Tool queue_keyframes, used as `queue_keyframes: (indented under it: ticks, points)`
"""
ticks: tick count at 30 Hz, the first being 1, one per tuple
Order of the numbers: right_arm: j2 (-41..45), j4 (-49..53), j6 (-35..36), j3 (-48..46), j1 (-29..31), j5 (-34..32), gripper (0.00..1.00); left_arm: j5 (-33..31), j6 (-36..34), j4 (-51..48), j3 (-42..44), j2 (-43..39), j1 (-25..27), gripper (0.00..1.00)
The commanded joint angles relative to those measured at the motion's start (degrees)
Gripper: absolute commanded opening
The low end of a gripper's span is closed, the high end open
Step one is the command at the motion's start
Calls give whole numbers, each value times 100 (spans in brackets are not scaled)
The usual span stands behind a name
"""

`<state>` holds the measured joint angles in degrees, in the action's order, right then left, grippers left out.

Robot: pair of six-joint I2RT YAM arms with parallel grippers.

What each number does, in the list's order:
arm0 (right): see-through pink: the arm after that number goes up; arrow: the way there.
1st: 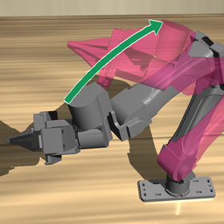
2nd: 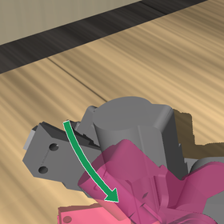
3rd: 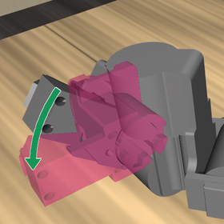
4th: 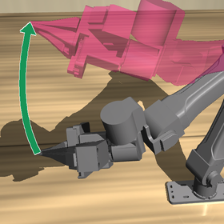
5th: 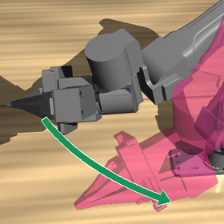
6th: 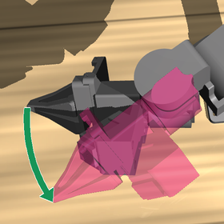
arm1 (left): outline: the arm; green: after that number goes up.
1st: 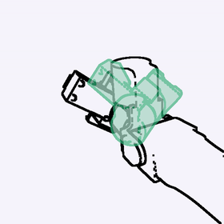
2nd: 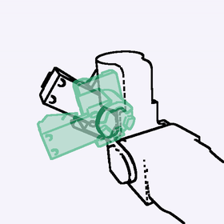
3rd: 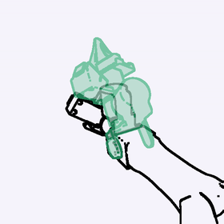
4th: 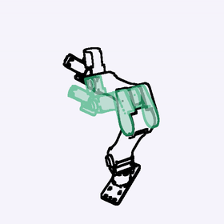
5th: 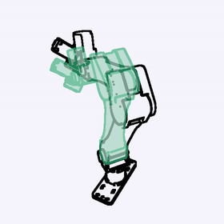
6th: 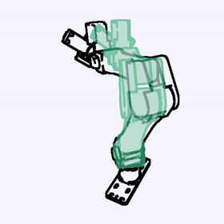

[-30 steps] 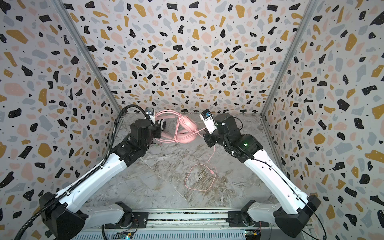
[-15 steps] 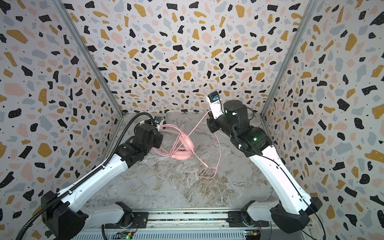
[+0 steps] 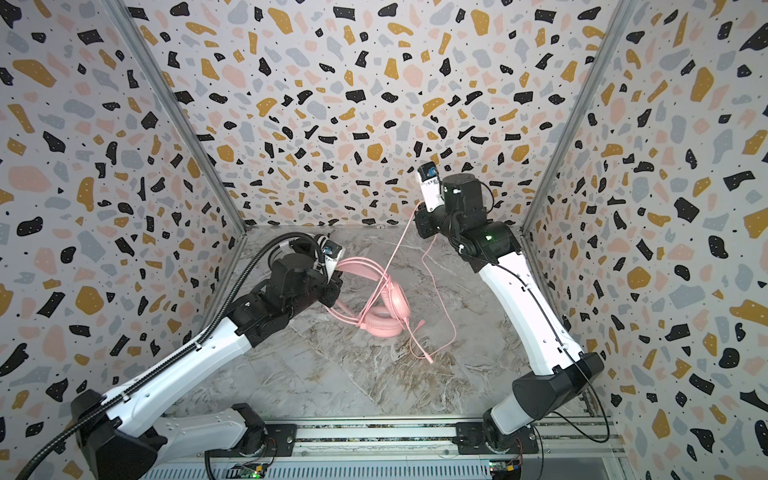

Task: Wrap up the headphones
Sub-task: 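Lift the headset with the left gripper while right carries the cable over it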

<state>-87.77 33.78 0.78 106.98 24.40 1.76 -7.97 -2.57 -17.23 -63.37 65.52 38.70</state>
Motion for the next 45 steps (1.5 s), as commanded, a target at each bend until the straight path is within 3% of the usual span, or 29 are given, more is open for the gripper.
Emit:
queue_keyframes:
  ticks: [1,10,16,22,31,37,45]
  points:
    - [261,-979,-448,-81,-442,268,6,896,93,-180,-18,-342,33,0]
    - [137,-1510,-573,-650,-531,2244,8,2692,518,76,-511,-295,24,0]
    - [159,-2058,-806,-1176,-546,2859,9,3461,1077,652,-794,-379,15,0]
    - [227,-3082,-1436,-1809,-514,3995,10,3980,1574,1151,-1167,-355,7,0]
    - [437,-4159,-1952,-2542,-103,4639,14,3932,2312,2485,-1454,-241,7,0]
    - [734,-5556,-2875,-3389,-94,5005,15,3717,2810,3582,-1501,-81,6,0]
    - [752,-7216,-4199,-4159,-70,5397,20,2823,3209,4581,-1241,-196,6,0]
